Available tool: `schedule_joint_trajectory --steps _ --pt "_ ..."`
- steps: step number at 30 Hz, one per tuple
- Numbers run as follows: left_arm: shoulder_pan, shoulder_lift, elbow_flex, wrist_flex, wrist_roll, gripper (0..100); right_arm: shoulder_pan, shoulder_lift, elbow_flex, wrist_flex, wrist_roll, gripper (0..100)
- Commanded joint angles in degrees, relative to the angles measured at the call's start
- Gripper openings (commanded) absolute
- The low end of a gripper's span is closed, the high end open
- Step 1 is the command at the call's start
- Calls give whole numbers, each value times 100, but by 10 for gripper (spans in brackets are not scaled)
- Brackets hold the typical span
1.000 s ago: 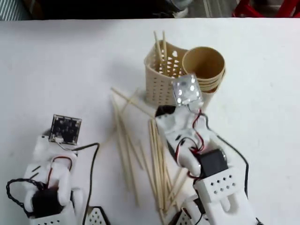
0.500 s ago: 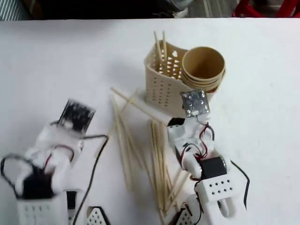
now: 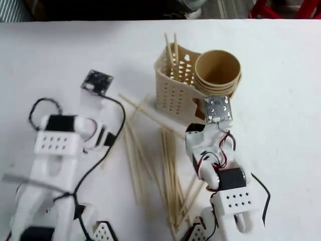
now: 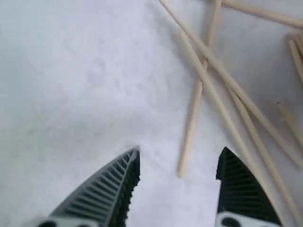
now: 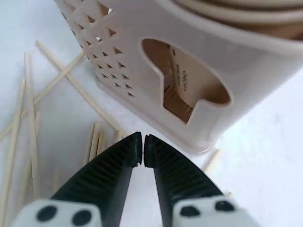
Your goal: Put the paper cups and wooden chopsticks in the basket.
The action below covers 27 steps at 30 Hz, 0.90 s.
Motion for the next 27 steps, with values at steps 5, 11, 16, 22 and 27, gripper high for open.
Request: schedule_joint_trajectory --steps 5,11,16,22,27 --pt "576 1578 -466 -949 607 269 31 -110 -18 -127 -9 23" --pt "629 2466 -484 -1662 607 267 4 -110 -18 -110 -9 23" --pt "699 3064 -598 -1916 607 246 4 -110 -9 -110 -9 23" --pt "857 3582 -1029 -1749 571 138 4 -110 -9 -110 -9 23" --pt "989 3881 -1336 -1336 571 86 13 -110 -9 -110 -9 23"
